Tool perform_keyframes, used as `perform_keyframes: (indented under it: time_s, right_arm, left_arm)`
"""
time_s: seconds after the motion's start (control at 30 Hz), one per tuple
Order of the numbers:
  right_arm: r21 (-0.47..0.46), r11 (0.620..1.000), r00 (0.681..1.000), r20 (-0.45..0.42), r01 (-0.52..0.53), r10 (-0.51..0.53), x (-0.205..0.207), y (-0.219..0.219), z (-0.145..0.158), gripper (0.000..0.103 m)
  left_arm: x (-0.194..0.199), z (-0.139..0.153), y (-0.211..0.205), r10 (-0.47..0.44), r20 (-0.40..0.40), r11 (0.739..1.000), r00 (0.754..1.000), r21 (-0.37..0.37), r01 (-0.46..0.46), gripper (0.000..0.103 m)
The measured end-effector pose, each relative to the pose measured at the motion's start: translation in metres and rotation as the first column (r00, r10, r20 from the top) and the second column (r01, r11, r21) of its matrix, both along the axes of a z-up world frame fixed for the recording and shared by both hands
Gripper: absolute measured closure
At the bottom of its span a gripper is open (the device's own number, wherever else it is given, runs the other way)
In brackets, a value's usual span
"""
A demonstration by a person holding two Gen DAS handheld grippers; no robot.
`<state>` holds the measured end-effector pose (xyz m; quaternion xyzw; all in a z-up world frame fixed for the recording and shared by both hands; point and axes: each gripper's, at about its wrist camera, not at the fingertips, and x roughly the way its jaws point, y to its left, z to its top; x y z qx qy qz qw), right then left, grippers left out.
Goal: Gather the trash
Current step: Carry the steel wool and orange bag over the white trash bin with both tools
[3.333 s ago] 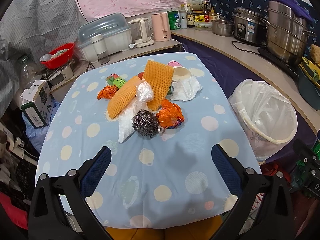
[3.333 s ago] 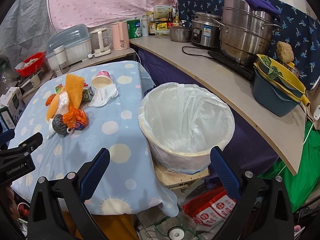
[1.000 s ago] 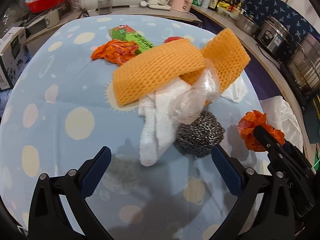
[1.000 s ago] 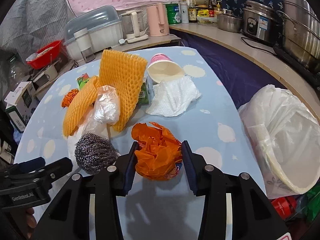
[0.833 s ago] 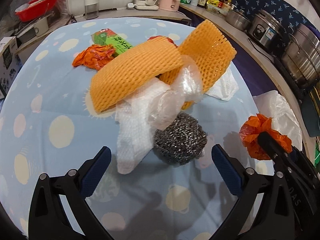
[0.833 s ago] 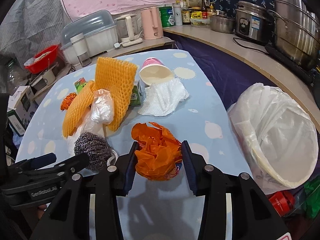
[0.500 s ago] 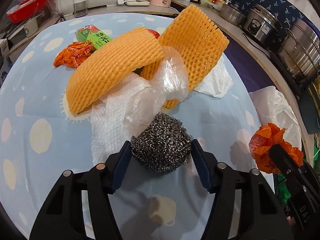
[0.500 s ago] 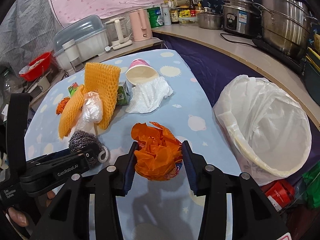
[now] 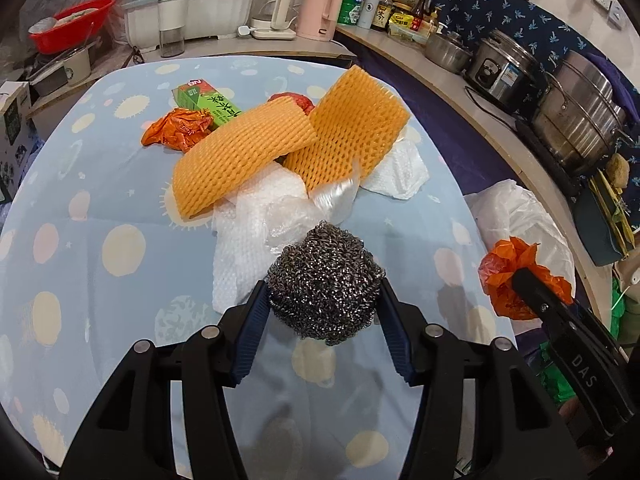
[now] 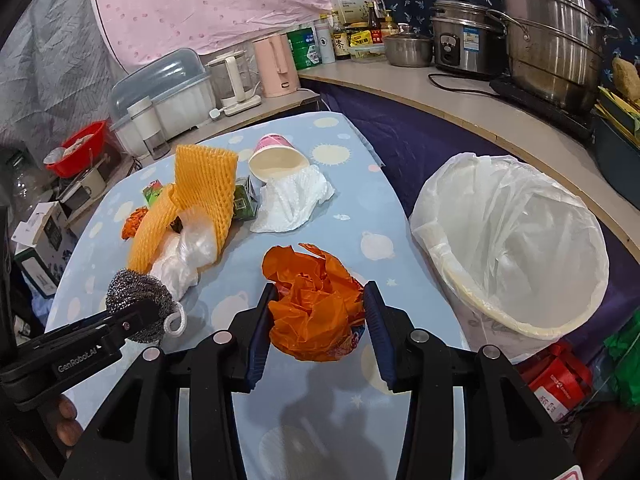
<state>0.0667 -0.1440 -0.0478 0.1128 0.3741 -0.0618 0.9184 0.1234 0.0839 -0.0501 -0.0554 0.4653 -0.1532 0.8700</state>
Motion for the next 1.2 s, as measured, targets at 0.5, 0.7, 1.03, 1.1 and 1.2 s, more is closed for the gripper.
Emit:
perform_keyframes:
  time_s: [0.5, 0.7, 1.03, 1.1, 1.2]
  right_arm:
    - [0.021, 0.984, 0.978, 0.11, 0.176, -0.177, -0.056, -0.079, 0.029, 0.061]
    - [0.04, 0.952, 0.945, 0.119, 0.303, -0.306, -0.071, -0.14, 0.028, 0.061]
    - [0.063, 0.925, 0.92, 0.093, 0.375, -0.379, -0.059, -0.2, 0.008, 0.061]
    - [0.064, 0.924, 0.92, 0.086, 0.378, -0.382, -0.054, -0.207, 0.004, 0.061]
    - [0.063, 0.923, 0.92, 0.082, 0.379, -0.383, -0.046, -0.216, 0.002, 0.061]
  left_arm:
    - [-0.042, 0.049, -0.086, -0.163, 0.116, 0.987, 0.98, 0.027, 0.16, 0.051]
    - [-0.044, 0.059, -0.149, -0.261, 0.153, 0.965, 0.953, 0.044, 0.257, 0.051]
    - [-0.03, 0.05, -0.248, -0.366, 0.169, 0.93, 0.915, 0.092, 0.356, 0.051]
    - [-0.026, 0.045, -0.263, -0.378, 0.171, 0.925, 0.91, 0.113, 0.363, 0.051]
    - [-0.02, 0.039, -0.278, -0.388, 0.164, 0.92, 0.907, 0.13, 0.37, 0.051]
